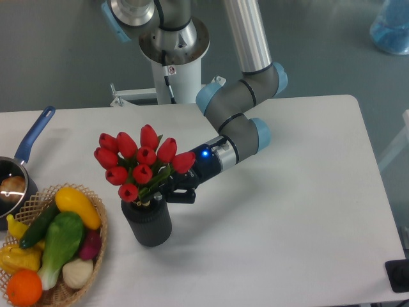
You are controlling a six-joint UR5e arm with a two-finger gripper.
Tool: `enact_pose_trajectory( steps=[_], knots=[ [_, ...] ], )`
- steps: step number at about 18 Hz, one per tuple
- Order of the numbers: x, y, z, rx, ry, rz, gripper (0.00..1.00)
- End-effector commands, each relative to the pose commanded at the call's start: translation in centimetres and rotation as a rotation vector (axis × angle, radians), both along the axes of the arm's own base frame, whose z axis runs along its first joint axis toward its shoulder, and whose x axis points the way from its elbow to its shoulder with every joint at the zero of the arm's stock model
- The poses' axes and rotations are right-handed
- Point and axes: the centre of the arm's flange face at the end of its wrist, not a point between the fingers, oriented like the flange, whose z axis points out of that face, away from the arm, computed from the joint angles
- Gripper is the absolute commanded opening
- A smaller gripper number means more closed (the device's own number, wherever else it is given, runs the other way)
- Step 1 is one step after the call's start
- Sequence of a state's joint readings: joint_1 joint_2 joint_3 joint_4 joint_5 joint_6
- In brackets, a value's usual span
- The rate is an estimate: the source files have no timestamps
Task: Insert the flowers into the vase
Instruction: 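Push the tulip stems deeper into the vase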
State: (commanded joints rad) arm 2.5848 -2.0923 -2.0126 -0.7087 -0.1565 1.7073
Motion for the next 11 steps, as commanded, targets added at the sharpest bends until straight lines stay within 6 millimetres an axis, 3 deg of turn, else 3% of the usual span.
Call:
enact_pose_trajectory(
  steps=[4, 7, 11],
  knots=[
    [-0.06, 0.03, -0.1, 0.001, -0.001, 0.0, 0.22],
    [-0.12, -0.02, -0.02, 0.002, 0.001, 0.002, 0.34],
    [-0.12, -0.02, -0.02, 0.002, 0.001, 0.002, 0.42]
  ],
)
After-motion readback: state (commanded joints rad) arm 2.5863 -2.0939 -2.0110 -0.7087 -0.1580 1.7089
